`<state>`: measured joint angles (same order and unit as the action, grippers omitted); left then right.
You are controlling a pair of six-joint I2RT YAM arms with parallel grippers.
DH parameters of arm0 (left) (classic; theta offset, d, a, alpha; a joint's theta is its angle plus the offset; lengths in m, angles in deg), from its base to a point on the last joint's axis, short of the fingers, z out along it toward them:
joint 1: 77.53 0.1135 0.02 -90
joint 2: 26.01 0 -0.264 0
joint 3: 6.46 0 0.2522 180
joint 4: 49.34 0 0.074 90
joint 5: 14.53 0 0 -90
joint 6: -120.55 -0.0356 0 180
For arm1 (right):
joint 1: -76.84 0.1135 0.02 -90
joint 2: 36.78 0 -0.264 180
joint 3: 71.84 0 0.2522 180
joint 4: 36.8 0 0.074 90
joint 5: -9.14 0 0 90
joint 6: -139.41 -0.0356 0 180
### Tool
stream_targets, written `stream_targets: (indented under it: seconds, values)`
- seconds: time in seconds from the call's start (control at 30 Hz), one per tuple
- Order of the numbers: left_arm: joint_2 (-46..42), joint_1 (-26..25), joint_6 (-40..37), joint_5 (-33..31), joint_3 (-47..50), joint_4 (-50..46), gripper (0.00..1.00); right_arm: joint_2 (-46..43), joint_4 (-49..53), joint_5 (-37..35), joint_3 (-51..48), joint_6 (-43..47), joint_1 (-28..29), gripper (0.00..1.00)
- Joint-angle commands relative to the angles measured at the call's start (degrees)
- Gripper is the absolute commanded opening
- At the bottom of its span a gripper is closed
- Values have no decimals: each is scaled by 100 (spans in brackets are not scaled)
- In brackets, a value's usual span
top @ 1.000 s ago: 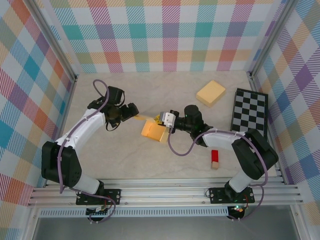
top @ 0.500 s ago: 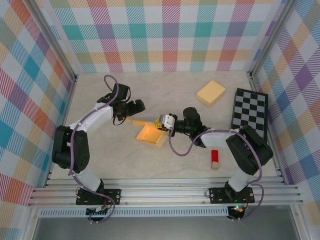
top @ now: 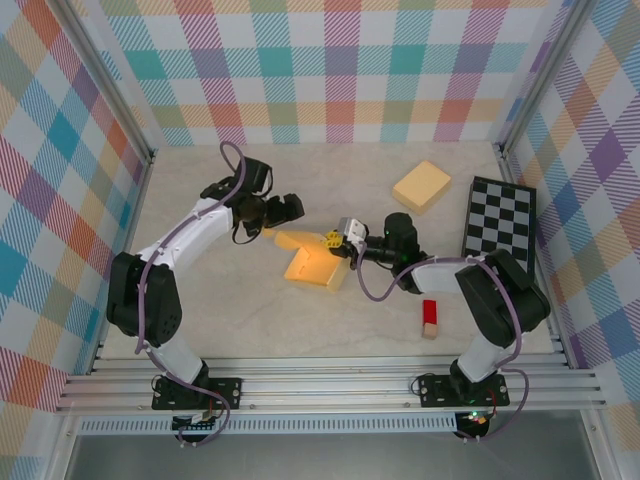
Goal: Fold the paper box
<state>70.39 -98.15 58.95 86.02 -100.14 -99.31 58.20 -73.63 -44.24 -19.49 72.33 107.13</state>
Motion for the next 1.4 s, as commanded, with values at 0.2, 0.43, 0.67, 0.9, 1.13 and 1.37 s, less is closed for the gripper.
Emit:
stream_targets:
  seconds: [0.2,0.43,0.67,0.9,1.13,1.37]
  values:
    - [116,164,-230,332,-694,-906,99,-886,-56,986,-33,-72,-75,0]
    - [68,5,825,1163,-352,-256,97,-1025,68,747,25,-18,-75,0]
    - [1,-368,1636,1379,-243,-121,84,-1014,221,475,90,98,-75,0]
    - [4,-526,1801,999,-362,-496,84,-993,330,13,66,382,-58,0]
    - [28,-507,2203,1142,-107,-224,75,-1115,888,167,132,906,3,0]
    - [2,-601,2388,736,-41,45,61,-792,1125,158,117,1295,124,0]
